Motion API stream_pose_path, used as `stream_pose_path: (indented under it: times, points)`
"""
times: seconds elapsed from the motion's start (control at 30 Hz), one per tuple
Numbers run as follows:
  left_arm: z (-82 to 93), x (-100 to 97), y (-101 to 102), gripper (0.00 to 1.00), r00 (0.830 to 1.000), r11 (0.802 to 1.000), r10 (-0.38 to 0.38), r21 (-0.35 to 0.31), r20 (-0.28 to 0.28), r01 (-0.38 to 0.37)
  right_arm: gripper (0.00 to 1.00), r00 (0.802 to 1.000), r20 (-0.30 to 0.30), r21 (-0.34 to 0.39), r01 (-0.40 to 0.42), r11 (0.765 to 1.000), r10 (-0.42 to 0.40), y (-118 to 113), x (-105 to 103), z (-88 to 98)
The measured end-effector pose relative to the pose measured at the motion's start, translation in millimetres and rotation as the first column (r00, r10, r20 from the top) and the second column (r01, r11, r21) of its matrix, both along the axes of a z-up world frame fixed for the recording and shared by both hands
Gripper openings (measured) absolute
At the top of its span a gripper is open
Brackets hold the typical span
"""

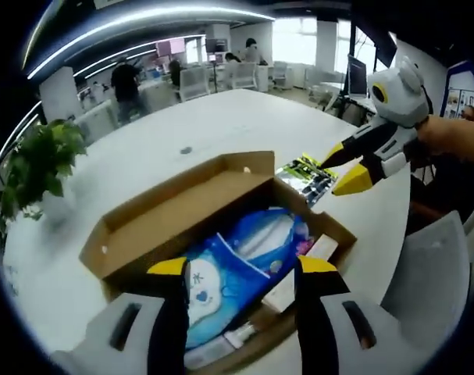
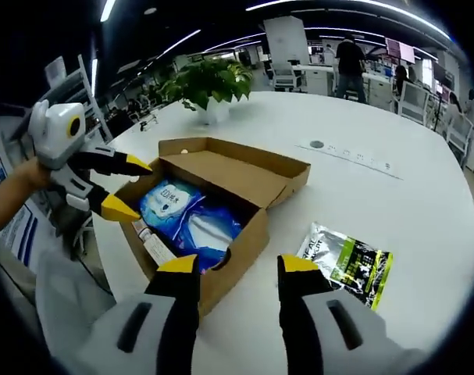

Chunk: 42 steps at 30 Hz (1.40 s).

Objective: Operate the shoe box by opening the lid, removing the specified soft item, and placing it in the target area until the item is outside and the box remains undamaged.

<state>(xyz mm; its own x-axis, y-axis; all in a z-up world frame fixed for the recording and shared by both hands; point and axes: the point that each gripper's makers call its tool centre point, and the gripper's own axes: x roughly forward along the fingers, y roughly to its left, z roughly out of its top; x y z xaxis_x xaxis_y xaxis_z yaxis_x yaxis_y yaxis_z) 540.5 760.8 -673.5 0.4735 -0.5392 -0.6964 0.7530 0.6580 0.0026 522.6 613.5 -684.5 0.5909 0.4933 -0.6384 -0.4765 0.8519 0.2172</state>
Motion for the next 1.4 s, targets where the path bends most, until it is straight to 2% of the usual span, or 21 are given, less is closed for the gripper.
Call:
stream_pose_path:
  times: [0.43,0.63,0.9,1.17,1.4]
  points:
    - [-9.1,-0.6,56,0.51,0.993,0.993,0.118,0.007,0.008,-0.118,0.34,0.997,-0.004,0.029,-0.076,0.997,0.076,43,8,-7.1]
    - [-13.4,5.3,82,0.47,0.982,0.982,0.186,0.007,0.022,-0.187,0.31,0.996,0.000,0.054,-0.084,0.995,0.085,60,20,-8.0]
    - [-17.9,10.5,115,0.39,0.959,0.960,0.281,0.005,0.038,-0.281,0.27,0.993,-0.009,0.068,-0.115,0.991,0.116,84,27,-14.4]
    - [-28.4,11.6,136,0.33,0.942,0.942,0.335,0.018,0.030,-0.336,0.24,0.988,-0.028,0.070,-0.149,0.986,0.151,103,31,-24.2]
    - [-38.6,9.0,142,0.26,0.933,0.933,0.359,0.017,-0.001,-0.359,0.23,0.986,-0.045,0.081,-0.158,0.984,0.162,118,38,-31.9]
